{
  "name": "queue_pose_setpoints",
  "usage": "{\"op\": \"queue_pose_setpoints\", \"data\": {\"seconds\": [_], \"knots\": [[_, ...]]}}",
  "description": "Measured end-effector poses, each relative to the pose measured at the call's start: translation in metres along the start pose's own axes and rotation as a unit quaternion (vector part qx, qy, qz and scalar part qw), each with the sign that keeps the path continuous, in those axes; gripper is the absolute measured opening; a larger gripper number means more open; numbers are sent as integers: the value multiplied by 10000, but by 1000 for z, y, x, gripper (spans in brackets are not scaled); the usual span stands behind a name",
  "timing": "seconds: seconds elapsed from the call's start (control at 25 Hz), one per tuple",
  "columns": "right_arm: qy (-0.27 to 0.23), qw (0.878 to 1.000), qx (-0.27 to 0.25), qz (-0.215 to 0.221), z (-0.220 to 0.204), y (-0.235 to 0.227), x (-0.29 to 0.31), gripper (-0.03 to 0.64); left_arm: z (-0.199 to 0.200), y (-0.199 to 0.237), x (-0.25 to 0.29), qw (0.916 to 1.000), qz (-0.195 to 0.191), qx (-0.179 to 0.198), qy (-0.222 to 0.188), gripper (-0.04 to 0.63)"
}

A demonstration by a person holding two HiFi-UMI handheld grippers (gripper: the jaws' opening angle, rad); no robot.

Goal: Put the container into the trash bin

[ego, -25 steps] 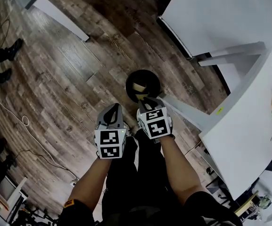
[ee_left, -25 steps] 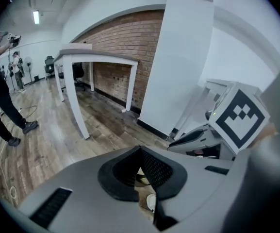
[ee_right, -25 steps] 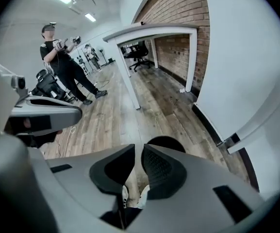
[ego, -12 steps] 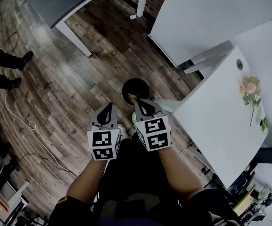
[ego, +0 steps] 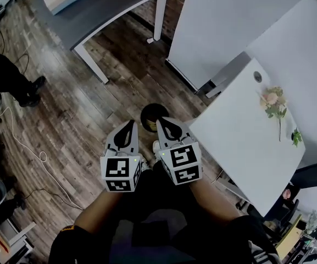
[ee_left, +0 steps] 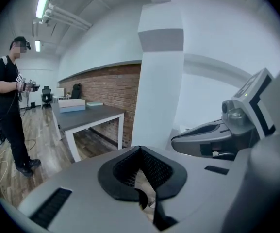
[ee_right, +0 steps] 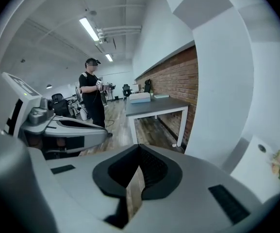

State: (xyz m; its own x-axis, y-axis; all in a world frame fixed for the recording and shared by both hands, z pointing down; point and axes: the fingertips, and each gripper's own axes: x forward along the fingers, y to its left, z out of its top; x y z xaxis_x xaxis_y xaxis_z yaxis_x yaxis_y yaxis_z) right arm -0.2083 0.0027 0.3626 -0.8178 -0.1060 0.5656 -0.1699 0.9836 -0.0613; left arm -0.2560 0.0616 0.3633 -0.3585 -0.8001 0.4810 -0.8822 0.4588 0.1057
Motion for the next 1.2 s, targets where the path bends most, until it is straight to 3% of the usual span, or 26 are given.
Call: {"op": "queue_pose_setpoints", "data": {"seconds": [0.52, 1.2], "knots": [[-626, 9975, -14, -321, 31, -8, -64, 15, 44, -39, -31, 9981, -241, 190, -529, 8], [-583, 9978, 101, -307, 22, -5, -65, 12, 41, -46, -33, 9975, -327, 352, -511, 8]]}}
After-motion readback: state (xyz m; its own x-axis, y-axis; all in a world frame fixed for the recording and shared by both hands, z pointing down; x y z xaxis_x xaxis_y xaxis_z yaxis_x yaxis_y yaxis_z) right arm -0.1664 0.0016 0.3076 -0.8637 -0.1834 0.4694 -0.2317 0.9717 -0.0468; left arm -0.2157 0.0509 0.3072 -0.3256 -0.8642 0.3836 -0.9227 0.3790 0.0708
